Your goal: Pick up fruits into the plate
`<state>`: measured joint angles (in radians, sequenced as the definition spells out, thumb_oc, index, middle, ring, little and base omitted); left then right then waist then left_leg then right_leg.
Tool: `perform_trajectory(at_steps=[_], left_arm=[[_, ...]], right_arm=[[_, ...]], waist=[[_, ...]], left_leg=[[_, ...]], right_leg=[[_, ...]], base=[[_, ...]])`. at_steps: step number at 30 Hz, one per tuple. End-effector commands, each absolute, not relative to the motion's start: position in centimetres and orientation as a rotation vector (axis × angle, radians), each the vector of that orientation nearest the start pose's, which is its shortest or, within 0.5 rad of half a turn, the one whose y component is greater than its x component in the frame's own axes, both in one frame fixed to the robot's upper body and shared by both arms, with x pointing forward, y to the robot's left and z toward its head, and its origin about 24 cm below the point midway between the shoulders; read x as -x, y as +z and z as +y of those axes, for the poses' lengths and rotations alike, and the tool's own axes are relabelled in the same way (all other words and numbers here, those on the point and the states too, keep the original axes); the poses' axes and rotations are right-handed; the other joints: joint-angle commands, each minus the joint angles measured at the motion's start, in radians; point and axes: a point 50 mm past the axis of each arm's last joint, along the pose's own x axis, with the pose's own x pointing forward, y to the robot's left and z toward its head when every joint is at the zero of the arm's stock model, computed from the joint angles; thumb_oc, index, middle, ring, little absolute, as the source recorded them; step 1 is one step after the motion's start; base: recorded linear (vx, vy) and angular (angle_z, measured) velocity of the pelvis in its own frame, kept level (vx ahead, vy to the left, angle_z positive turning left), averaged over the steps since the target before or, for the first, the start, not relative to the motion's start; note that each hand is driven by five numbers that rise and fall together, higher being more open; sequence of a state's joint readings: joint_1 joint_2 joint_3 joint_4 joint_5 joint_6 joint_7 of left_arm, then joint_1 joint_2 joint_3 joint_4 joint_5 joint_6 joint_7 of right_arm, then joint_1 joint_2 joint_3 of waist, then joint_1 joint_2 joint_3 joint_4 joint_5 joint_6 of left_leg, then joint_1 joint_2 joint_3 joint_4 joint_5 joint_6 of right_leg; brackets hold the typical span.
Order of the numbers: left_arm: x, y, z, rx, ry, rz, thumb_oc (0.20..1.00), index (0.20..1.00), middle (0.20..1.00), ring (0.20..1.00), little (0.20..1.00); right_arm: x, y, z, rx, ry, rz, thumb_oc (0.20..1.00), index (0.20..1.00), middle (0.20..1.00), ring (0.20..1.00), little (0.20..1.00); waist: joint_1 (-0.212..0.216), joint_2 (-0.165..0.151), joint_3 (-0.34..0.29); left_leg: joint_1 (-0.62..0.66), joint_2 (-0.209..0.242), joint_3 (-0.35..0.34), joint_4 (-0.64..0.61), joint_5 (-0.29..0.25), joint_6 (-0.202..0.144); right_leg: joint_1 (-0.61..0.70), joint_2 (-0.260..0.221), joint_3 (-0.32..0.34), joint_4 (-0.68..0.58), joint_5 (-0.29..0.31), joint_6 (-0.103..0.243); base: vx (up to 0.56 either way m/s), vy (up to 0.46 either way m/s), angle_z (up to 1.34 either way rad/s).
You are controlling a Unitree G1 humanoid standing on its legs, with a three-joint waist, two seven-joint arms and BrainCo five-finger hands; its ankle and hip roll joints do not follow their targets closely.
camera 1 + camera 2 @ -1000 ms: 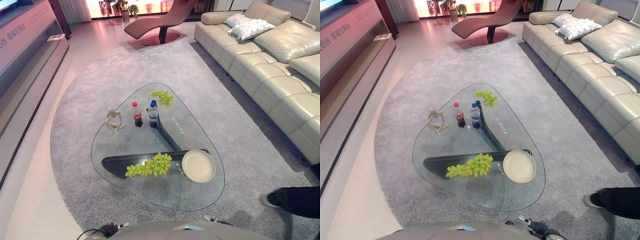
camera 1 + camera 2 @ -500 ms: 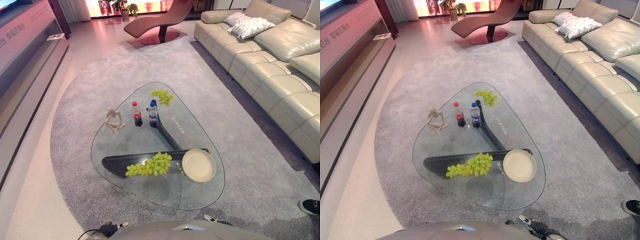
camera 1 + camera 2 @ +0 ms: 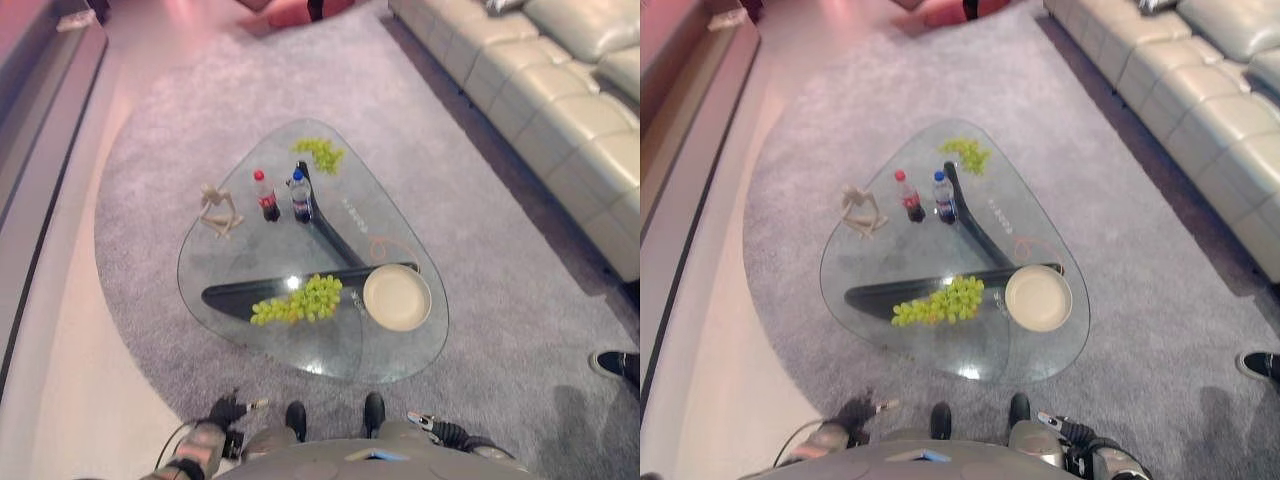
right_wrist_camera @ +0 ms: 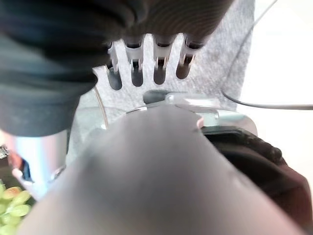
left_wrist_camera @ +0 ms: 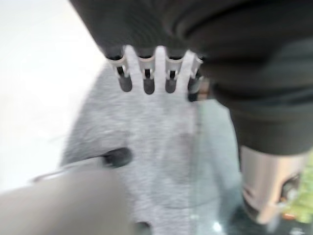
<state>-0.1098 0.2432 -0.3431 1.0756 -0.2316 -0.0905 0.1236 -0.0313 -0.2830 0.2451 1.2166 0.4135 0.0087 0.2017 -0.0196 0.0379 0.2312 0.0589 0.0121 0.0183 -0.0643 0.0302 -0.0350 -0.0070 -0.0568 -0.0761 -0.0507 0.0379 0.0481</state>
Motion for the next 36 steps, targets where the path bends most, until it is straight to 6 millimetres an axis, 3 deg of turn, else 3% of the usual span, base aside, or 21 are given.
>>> perform_trajectory(at_steps=[1,2,7,9,10,13,14,15,19,25,30,36], left_arm=[[-21.1,-10.8,19.9,-0.361,0.019,0.685,1.000,1.000,1.000,1.000,1.000],[-23.0,-9.4,19.7,-0.386,0.019,0.606,1.000,1.000,1.000,1.000,1.000],[-27.8,-4.1,19.2,-0.487,0.013,0.358,1.000,1.000,1.000,1.000,1.000],[-30.8,0.5,19.8,-0.560,0.034,0.206,1.000,1.000,1.000,1.000,1.000],[-30.8,0.6,19.9,-0.567,0.034,0.199,1.000,1.000,1.000,1.000,1.000],[-33.8,6.6,20.5,-0.636,0.045,0.034,1.000,1.000,1.000,1.000,1.000],[-33.8,6.6,20.5,-0.636,0.045,0.034,1.000,1.000,1.000,1.000,1.000],[-35.2,9.3,20.6,-0.682,0.065,-0.034,1.000,1.000,1.000,1.000,1.000],[-37.6,13.7,20.7,-0.828,0.132,-0.102,1.000,1.000,1.000,1.000,1.000],[-39.3,16.2,21.4,-1.078,0.214,-0.088,1.000,1.000,1.000,1.000,1.000],[-39.8,15.6,22.1,-1.223,0.250,0.011,1.000,1.000,1.000,1.000,1.000],[-40.0,15.0,22.7,-1.269,0.276,0.108,1.000,1.000,1.000,1.000,1.000]], right_arm=[[-14.0,-14.5,-22.4,-0.104,0.024,1.050,1.000,1.000,1.000,1.000,1.000],[-15.0,-14.0,-22.8,-0.096,0.025,1.016,1.000,1.000,1.000,1.000,1.000],[-17.5,-12.4,-23.4,-0.102,0.027,0.911,1.000,1.000,1.000,1.000,1.000],[-19.1,-11.4,-23.4,-0.117,0.027,0.839,1.000,1.000,1.000,1.000,1.000],[-19.1,-11.4,-23.4,-0.119,0.026,0.837,1.000,1.000,1.000,1.000,1.000],[-20.3,-10.4,-23.3,-0.135,0.029,0.768,1.000,1.000,1.000,1.000,1.000],[-20.3,-10.4,-23.3,-0.135,0.029,0.768,1.000,1.000,1.000,1.000,1.000],[-20.9,-9.9,-23.4,-0.142,0.029,0.729,1.000,1.000,1.000,1.000,1.000],[-22.5,-8.7,-23.1,-0.174,0.029,0.658,1.000,1.000,1.000,1.000,1.000],[-23.4,-8.0,-22.3,-0.203,0.064,0.604,1.000,1.000,1.000,1.000,1.000],[-24.2,-7.3,-21.5,-0.245,0.086,0.548,1.000,1.000,1.000,1.000,1.000],[-25.0,-6.4,-20.6,-0.269,0.115,0.489,1.000,1.000,1.000,1.000,1.000]], waist=[[-0.020,-0.003,0.055],[-0.027,0.005,0.079],[-0.045,0.021,0.146],[-0.050,0.029,0.190],[-0.050,0.029,0.190],[-0.057,0.032,0.235],[-0.057,0.032,0.235],[-0.065,0.030,0.258],[-0.087,0.016,0.289],[-0.105,-0.009,0.289],[-0.122,-0.022,0.289],[-0.138,-0.031,0.289]], left_leg=[[-0.039,-0.056,0.024,0.114,-0.091,0.054],[-0.064,-0.057,0.022,0.129,-0.086,0.049],[-0.149,-0.059,0.013,0.182,-0.071,0.038],[-0.223,-0.063,0.005,0.218,-0.059,0.036],[-0.226,-0.063,0.004,0.220,-0.059,0.036],[-0.305,-0.072,-0.010,0.259,-0.051,0.036],[-0.305,-0.072,-0.010,0.259,-0.051,0.036],[-0.344,-0.076,-0.009,0.282,-0.050,0.037],[-0.456,-0.075,0.006,0.348,-0.053,0.036],[-0.598,-0.063,0.028,0.411,-0.059,0.036],[-0.683,-0.059,0.039,0.452,-0.067,0.034],[-0.766,-0.056,0.049,0.491,-0.073,0.031]], right_leg=[[-0.052,0.008,0.003,0.142,-0.051,-0.008],[-0.076,0.008,0.007,0.154,-0.051,-0.012],[-0.154,0.010,0.013,0.199,-0.056,-0.021],[-0.231,0.013,0.013,0.244,-0.059,-0.028],[-0.235,0.013,0.013,0.247,-0.059,-0.028],[-0.314,0.016,0.012,0.293,-0.062,-0.031],[-0.314,0.016,0.012,0.293,-0.062,-0.031],[-0.354,0.016,0.011,0.316,-0.059,-0.029],[-0.473,0.016,0.018,0.394,-0.058,-0.022],[-0.613,0.030,0.034,0.465,-0.063,-0.020],[-0.690,0.048,0.049,0.500,-0.065,-0.019],[-0.764,0.062,0.060,0.528,-0.068,-0.019]], base=[[-0.10,0.052,-0.09],[-0.11,0.058,-0.13],[-0.09,0.023,-0.04],[-0.14,-0.002,-0.11],[-0.11,-0.024,-0.19],[-0.10,-0.043,-0.10],[-0.11,-0.049,0.00],[-0.09,-0.030,0.02],[-0.11,-0.029,0.02],[-0.05,-0.034,-0.08],[-0.02,-0.022,-0.05],[-0.01,-0.002,-0.03]])
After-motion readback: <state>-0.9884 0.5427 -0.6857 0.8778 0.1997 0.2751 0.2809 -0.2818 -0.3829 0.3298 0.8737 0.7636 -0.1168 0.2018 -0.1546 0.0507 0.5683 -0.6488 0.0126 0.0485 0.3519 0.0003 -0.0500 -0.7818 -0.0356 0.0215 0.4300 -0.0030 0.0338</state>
